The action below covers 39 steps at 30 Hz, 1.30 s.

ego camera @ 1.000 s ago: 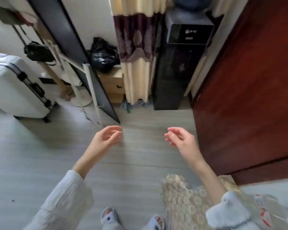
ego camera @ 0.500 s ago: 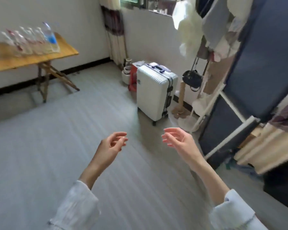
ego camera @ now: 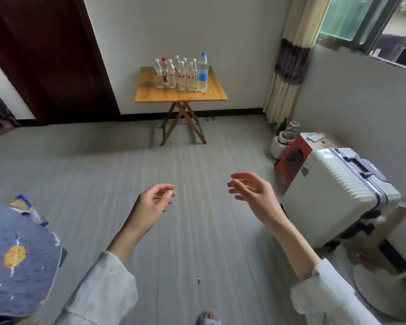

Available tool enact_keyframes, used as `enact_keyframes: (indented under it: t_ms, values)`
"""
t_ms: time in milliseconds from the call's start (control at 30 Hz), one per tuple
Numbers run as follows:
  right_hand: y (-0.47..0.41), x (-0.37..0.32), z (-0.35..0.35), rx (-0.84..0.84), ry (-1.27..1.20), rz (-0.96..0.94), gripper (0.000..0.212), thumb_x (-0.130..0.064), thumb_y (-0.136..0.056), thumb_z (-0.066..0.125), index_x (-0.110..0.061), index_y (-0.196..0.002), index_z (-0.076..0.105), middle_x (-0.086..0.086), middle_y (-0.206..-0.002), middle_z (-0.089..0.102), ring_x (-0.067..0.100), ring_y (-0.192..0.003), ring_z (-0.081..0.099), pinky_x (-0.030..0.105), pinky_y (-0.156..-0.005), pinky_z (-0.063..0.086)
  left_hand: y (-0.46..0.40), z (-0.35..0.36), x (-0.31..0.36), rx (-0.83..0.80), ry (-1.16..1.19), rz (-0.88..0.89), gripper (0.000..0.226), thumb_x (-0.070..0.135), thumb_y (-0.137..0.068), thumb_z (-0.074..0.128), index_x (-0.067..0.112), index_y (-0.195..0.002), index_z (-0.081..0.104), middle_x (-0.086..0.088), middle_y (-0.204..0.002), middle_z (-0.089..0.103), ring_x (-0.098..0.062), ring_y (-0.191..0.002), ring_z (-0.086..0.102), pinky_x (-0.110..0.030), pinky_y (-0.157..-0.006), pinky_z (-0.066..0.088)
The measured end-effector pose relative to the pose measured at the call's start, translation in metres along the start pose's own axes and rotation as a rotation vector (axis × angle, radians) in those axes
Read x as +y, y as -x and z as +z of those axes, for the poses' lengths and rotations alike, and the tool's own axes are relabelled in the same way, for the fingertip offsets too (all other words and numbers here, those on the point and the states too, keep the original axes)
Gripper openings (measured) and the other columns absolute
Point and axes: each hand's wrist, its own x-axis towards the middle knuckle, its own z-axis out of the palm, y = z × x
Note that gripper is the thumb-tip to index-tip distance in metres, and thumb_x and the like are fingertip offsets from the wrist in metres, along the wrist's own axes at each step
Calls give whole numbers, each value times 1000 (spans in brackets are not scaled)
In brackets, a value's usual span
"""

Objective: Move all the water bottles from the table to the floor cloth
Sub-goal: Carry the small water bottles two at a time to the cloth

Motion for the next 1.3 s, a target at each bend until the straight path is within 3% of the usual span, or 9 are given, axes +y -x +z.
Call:
enact_keyframes:
  t_ms: [400,633,833,1000,1300]
  values:
    - [-290,6,42,-181,41,0,9,-19,-88,57,-24,-93,62,0,-86,70,15,-83,67,32,-80,53,-242,-41,-10,194,54,-102,18,13,-92,49,28,-92,60,0,-95,67,-14,-85,63,-29,-76,50]
    - [-480,18,90,-196,71,-13,8,-20,-88,56,-23,-94,61,0,-87,70,18,-85,67,33,-79,53,-430,-70,-38,168,54,-94,19,15,-92,49,30,-92,60,1,-96,67,-13,-89,64,-24,-73,49]
    - [-640,-9,122,-176,80,-43,7,-22,-87,57,-25,-91,62,1,-87,71,14,-84,67,30,-77,54,-601,-116,-17,209,64,-59,20,13,-92,48,28,-93,60,0,-95,67,-14,-88,63,-27,-76,50]
    - [-751,-2,127,-132,73,-6,7,-22,-86,58,-25,-91,63,5,-90,71,13,-83,67,30,-77,54,-717,-119,-19,125,35,-85,18,15,-92,48,28,-94,60,1,-96,67,-13,-89,64,-28,-78,50]
    - [-976,24,160,-265,115,14,7,-22,-87,57,-22,-92,62,3,-87,70,14,-81,66,31,-77,54,-907,-130,-55,203,4,-189,16,16,-92,48,27,-97,59,-1,-99,67,-16,-92,64,-32,-82,50]
